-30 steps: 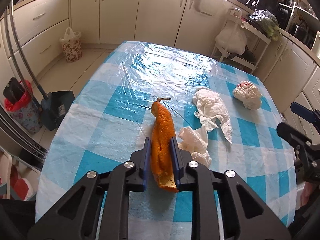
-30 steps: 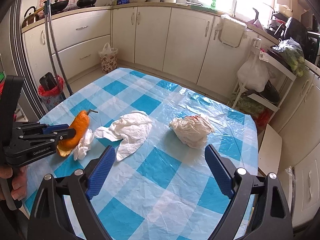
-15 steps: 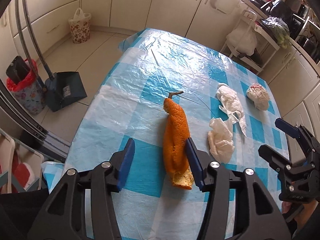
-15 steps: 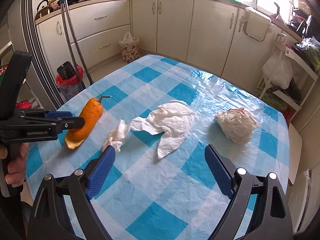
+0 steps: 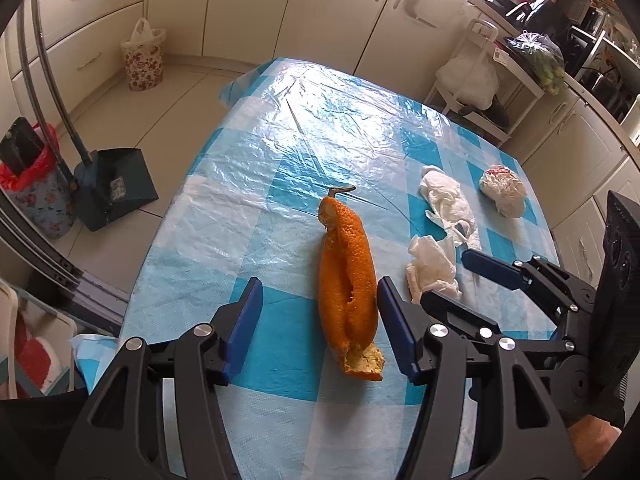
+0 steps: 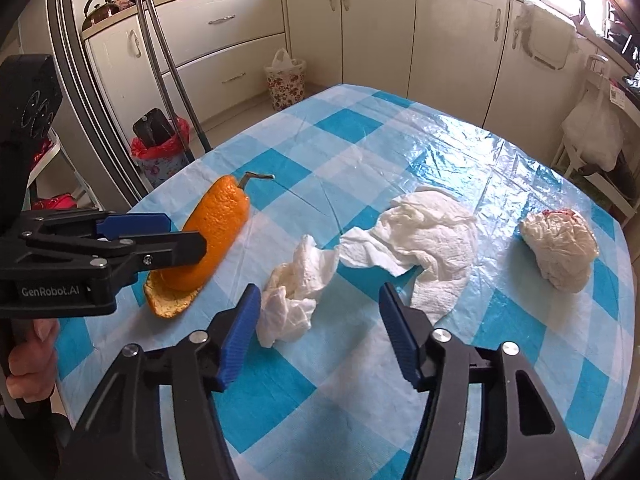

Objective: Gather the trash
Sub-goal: 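Grasp the crumpled white tissue with the right tool while the left tool holds the peel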

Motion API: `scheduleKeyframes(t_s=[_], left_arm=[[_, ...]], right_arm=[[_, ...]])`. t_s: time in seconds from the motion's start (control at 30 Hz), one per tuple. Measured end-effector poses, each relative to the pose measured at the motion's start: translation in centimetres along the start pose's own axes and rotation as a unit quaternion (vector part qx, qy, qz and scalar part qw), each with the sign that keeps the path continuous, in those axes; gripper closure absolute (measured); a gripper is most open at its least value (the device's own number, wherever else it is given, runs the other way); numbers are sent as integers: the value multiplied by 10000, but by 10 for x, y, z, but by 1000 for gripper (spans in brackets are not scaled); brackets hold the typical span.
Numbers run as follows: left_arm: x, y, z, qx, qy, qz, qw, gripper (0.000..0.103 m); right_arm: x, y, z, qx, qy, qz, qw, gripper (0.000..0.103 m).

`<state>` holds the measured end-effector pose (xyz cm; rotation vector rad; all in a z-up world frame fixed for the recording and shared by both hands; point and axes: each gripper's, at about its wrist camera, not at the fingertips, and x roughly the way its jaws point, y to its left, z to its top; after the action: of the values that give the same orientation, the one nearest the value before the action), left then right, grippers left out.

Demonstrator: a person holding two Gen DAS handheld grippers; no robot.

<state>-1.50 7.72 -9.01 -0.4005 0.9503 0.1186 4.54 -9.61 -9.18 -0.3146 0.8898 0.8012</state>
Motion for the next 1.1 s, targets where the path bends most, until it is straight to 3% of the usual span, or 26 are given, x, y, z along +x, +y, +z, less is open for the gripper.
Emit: scheduleKeyframes(t_s=[0.13, 0.23, 0.47, 0.6, 0.77, 1.1], left_arm=[[3, -9, -1, 135, -10, -77, 9999, 45], [6, -20, -3, 313, 0, -109, 9995, 45], [9, -30, -5, 367, 18, -295, 9989, 45], [11, -32, -6, 229, 81, -625, 9977, 45], [12, -35, -8, 264, 50, -536, 9982, 45], [12, -39, -9, 382, -37, -332, 9987, 45]], right_arm=[[-2, -2, -1, 59, 99, 250, 9996, 80], [-11, -9, -5, 106, 141, 298, 9994, 83], [-38, -24, -27, 75, 347, 383, 9986, 83], [-48, -33, -41, 83, 517, 283, 9982, 83], [-50, -43, -47, 255, 551, 184, 9980, 65], [-48, -37, -45, 154, 562, 200, 9981, 60]])
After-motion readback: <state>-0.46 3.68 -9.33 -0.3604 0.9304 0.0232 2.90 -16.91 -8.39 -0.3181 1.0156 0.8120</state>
